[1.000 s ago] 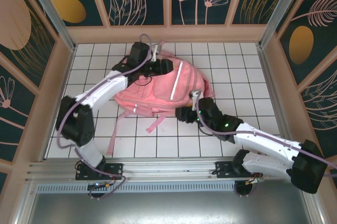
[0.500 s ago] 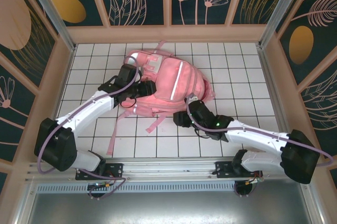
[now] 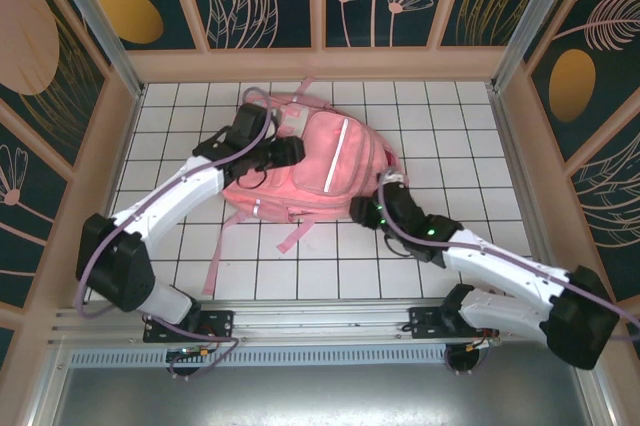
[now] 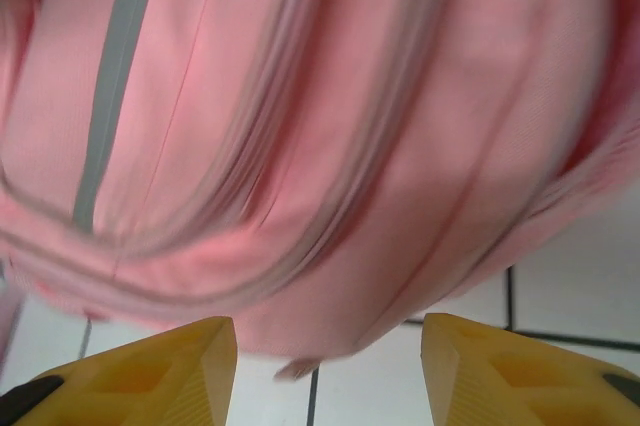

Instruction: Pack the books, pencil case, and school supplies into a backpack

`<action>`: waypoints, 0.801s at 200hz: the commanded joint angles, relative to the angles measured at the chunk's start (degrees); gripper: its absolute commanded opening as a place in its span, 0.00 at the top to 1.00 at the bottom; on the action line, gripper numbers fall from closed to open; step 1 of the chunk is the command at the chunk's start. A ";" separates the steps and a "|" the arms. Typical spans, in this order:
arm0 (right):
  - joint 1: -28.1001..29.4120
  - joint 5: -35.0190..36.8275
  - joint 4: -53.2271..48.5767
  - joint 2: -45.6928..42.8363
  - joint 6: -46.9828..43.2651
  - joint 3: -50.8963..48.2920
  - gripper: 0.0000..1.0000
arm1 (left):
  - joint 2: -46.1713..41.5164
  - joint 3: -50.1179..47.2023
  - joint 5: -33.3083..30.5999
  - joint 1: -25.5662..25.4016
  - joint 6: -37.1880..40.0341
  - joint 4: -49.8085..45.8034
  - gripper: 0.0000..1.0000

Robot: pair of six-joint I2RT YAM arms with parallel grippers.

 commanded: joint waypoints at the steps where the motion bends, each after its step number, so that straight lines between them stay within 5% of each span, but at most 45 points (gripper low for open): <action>1: -5.86 1.43 -2.80 -4.53 1.62 -1.47 0.48 | 7.16 8.25 -0.97 -1.83 5.82 -3.35 0.39; 36: -9.84 2.70 -5.31 -6.82 0.36 -0.97 0.46 | 19.64 21.93 2.85 -4.07 7.97 -7.63 0.38; 89: -13.23 0.04 -4.29 -8.15 -1.04 -3.15 0.46 | 27.48 27.69 6.31 -7.78 8.59 -7.81 0.51; 145: -15.90 -2.08 -1.97 -7.89 -2.61 -3.79 0.46 | 24.49 19.42 8.59 -10.07 15.93 -6.69 1.00; 160: -16.61 -2.85 -0.51 -6.96 -3.51 -3.54 0.46 | 19.82 12.40 10.65 -10.07 17.36 -2.74 1.00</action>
